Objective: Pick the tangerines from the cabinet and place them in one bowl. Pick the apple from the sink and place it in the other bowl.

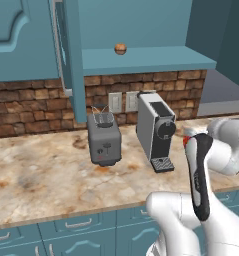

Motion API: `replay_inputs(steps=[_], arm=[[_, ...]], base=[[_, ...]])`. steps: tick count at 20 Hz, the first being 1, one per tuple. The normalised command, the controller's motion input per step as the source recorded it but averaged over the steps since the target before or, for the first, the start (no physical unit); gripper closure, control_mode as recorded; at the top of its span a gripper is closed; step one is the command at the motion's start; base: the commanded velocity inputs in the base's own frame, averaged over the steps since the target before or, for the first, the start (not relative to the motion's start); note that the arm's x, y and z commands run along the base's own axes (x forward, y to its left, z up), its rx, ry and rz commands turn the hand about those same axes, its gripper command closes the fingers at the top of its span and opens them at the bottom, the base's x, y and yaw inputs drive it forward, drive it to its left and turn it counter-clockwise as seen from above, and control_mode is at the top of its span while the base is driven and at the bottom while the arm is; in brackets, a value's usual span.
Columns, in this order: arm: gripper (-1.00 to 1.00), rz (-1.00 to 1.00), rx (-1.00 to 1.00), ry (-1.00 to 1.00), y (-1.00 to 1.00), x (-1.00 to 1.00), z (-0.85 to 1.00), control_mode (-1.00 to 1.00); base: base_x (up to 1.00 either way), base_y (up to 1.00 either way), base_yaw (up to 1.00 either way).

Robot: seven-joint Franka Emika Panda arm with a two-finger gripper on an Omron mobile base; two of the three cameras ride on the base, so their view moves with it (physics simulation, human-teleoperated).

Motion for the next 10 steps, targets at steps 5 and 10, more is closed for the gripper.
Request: replay_inputs(steps=[5, 10], arm=[[-1.00, -0.13, 0.00, -0.04, 0.61, -0.03, 0.37, -1.00], [-1.00, -0.17, 0.00, 0.00, 0.58, 0.04, 0.41, -1.00]], base=[[0.00, 0.00, 0.00], [0.00, 0.00, 0.00]])
